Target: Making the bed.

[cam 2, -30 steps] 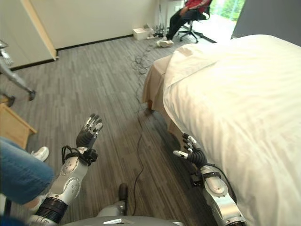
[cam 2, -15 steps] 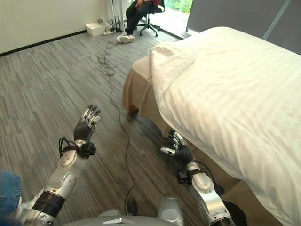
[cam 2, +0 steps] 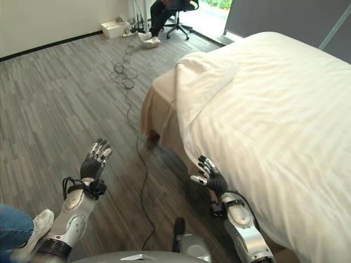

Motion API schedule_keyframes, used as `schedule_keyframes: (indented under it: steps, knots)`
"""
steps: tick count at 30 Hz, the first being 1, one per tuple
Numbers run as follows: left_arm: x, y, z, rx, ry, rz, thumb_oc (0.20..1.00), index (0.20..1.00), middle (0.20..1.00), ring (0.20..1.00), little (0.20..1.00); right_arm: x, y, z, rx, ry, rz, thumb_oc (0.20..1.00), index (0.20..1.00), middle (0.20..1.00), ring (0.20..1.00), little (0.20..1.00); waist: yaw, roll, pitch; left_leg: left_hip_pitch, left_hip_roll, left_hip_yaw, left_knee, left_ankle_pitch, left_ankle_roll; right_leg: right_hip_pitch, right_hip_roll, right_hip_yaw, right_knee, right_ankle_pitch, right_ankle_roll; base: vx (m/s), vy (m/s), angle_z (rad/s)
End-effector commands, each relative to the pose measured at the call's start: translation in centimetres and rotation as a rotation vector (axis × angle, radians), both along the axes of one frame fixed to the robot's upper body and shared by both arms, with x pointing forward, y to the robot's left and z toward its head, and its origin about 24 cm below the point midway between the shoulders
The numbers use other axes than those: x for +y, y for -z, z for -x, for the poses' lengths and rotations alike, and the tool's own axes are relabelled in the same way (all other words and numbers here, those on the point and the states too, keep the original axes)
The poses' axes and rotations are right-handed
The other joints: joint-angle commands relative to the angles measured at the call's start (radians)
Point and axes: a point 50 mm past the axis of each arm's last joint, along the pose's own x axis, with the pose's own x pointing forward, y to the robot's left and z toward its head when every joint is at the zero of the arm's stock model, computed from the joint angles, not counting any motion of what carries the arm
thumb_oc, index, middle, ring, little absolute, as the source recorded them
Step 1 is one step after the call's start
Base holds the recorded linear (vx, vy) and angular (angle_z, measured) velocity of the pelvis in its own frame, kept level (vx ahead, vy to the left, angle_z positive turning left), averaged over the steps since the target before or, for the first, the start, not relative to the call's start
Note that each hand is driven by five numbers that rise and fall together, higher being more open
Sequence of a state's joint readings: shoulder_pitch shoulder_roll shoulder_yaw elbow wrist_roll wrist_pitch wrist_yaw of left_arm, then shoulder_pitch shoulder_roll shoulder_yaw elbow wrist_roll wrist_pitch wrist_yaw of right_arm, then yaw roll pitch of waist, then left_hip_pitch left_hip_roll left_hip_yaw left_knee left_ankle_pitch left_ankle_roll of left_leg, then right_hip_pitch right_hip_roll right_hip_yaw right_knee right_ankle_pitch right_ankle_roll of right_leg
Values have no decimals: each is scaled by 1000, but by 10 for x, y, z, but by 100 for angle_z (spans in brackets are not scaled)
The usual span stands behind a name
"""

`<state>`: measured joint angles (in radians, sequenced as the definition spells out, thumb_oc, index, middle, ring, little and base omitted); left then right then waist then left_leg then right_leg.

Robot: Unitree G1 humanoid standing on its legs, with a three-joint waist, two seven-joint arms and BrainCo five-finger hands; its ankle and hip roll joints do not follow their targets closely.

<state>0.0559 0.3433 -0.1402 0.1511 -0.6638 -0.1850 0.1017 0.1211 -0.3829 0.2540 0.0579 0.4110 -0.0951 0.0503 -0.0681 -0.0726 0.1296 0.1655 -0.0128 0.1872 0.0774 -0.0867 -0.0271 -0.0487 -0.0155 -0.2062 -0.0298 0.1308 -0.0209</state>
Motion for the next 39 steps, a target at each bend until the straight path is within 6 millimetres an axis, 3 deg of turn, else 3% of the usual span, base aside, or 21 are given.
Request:
schedule_keyframes:
  steps: [1,3,8,10,11,13,16,18,22,23,24,26,28,29,30,32,33,36,37,38,39]
  knots:
    - [-13,-35,-20,-179,60,37,1000,1000,1000,1000,1000,-12,-19,-8,-108,39,4,1000,1000,1000,1000,1000,-18,-8,13,-194,178,42,459,174,-58,54,-20,30,55,-99,46,60,-100,4]
    - [-19,-38,-23,-191,80,47,1000,1000,1000,1000,1000,-15,-21,-6,-112,50,17,1000,1000,1000,1000,1000,-17,-8,28,-253,191,64,490,164,-54,88,-28,28,45,-116,43,158,-34,-4]
    - [-24,-44,-29,-220,109,34,1000,1000,1000,1000,1000,-31,-20,1,-111,89,90,1000,1000,1000,1000,1000,-28,7,7,-292,159,85,174,127,-42,135,-63,77,22,-139,91,245,142,-18]
    - [-24,-45,-29,-230,106,39,1000,1000,1000,1000,1000,-36,-17,3,-102,111,112,1000,1000,1000,1000,1000,-29,32,-1,-288,175,55,27,191,-55,144,-60,102,23,-157,99,279,232,-44]
    - [-25,-45,-29,-233,104,47,1000,1000,1000,1000,1000,-39,-17,4,-100,118,133,1000,1000,1000,1000,1000,-24,39,2,-283,184,10,-37,241,-66,160,-67,119,24,-169,102,311,245,-42]
    - [-23,-48,-30,-249,88,46,1000,1000,1000,1000,1000,-43,-18,2,-109,133,151,1000,1000,1000,1000,1000,-7,47,4,-298,199,-127,-75,276,-94,182,-85,169,25,-182,112,319,233,-64]
    - [-14,-51,-26,-269,46,48,1000,1000,1000,1000,1000,-45,-14,1,-88,142,132,1000,1000,1000,1000,1000,17,54,-1,-281,221,-370,-45,253,-132,182,-110,278,23,-182,129,232,273,-113]
    - [-9,-52,-23,-278,29,56,1000,1000,1000,1000,1000,-45,-7,3,-51,138,115,1000,1000,1000,1000,1000,13,59,-10,-264,225,-449,-26,232,-150,178,-136,322,17,-178,149,196,381,-124]
    - [-12,-50,-21,-272,75,41,1000,1000,1000,1000,1000,-47,-1,7,-17,142,121,1000,1000,1000,1000,1000,-13,65,-31,-215,194,-369,-89,163,-109,145,-233,358,54,-129,214,230,560,-49]
    - [-14,-53,-24,-279,85,27,1000,1000,1000,1000,1000,-41,0,3,-16,154,96,1000,1000,1000,1000,1000,-15,51,-20,-198,155,-326,-76,134,-67,83,-257,393,145,-47,205,131,527,-5]
    - [-14,-54,-24,-280,85,27,1000,1000,1000,1000,1000,-41,0,3,-16,154,95,1000,1000,1000,1000,1000,-11,50,-20,-198,156,-322,-76,134,-66,78,-257,398,148,-48,205,70,417,-25]
    - [-11,-56,-24,-285,81,6,1000,1000,1000,1000,1000,-27,0,0,-20,137,-9,1000,1000,1000,1000,1000,-20,47,1,-174,132,-290,-87,125,-33,8,-251,440,237,88,200,70,336,-65]
    - [-8,-58,-25,-282,79,-17,1000,1000,1000,1000,1000,-16,2,0,-4,101,-54,1000,1000,1000,1000,1000,-20,54,25,-139,117,-256,-107,119,-11,-48,-271,405,293,175,194,67,409,-57]
    - [-5,-58,-25,-277,71,-35,1000,1000,1000,1000,1000,-13,3,0,3,85,-53,1000,1000,1000,1000,1000,-7,63,36,-129,112,-229,-108,113,0,-72,-297,334,317,182,182,12,286,-38]
    - [-5,-58,-25,-277,71,-35,1000,1000,1000,1000,1000,-13,3,0,3,85,-53,1000,1000,1000,1000,1000,-7,63,37,-127,112,-229,-108,112,0,-70,-297,334,318,181,182,18,398,-34]
    - [4,-51,-18,-232,50,-68,1000,1000,1000,1000,1000,-11,10,3,45,64,-56,1000,1000,1000,1000,1000,-13,69,32,-100,85,-160,-113,92,26,-112,-233,190,352,72,180,74,453,-47]
    - [4,-50,-18,-232,50,-68,1000,1000,1000,1000,1000,-11,11,3,46,63,-56,1000,1000,1000,1000,1000,-14,69,33,-97,86,-160,-114,90,25,-110,-232,190,353,70,180,65,288,-71]
    - [8,-44,-13,-203,27,-58,1000,1000,1000,1000,1000,-16,12,4,50,66,-25,1000,1000,1000,1000,1000,1,66,33,-89,64,-100,-110,83,34,-124,-190,30,339,10,172,12,188,-69]
    - [8,-44,-13,-203,27,-58,1000,1000,1000,1000,1000,-16,12,4,50,66,-25,1000,1000,1000,1000,1000,1,66,33,-89,64,-100,-110,83,34,-123,-190,30,339,10,172,-8,159,-72]
    - [7,-40,-11,-195,24,-50,1000,1000,1000,1000,1000,-18,10,3,40,58,-15,1000,1000,1000,1000,1000,1,66,32,-86,59,-72,-109,86,38,-122,-155,-16,355,-22,173,-4,124,-54]
    - [5,-38,-9,-189,31,-43,1000,1000,1000,1000,1000,-19,8,3,30,50,-6,1000,1000,1000,1000,1000,-5,66,33,-80,57,-63,-110,86,41,-127,-123,-1,380,-41,175,8,137,-50]
